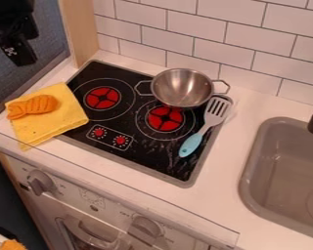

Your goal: Place the silver pot to the top left corner of the surface.

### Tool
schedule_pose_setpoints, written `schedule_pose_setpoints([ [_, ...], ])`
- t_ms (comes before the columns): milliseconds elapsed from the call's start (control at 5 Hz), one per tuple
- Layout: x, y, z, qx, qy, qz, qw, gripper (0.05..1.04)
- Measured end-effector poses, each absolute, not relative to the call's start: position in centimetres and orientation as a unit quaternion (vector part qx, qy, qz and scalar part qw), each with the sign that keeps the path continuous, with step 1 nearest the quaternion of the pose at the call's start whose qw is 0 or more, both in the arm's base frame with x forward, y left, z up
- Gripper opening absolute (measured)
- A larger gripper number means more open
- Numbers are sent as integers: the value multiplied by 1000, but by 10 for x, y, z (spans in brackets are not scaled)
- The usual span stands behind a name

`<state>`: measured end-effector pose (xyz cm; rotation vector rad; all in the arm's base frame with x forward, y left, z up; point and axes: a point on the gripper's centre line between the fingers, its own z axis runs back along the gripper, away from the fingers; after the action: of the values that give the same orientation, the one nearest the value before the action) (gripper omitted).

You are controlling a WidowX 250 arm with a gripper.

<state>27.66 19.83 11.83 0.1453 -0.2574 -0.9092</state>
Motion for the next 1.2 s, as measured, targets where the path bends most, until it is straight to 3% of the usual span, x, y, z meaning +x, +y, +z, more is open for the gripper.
schedule_pose_setpoints([
  [400, 278, 172, 102, 37, -121, -475, 871, 1001],
  [600, 277, 147, 113, 42, -128, -505, 853, 1001],
  [800, 273, 124, 117, 57, -144, -539, 828, 1001],
  [1200, 278, 71, 100, 114, -179, -657, 723, 1001],
])
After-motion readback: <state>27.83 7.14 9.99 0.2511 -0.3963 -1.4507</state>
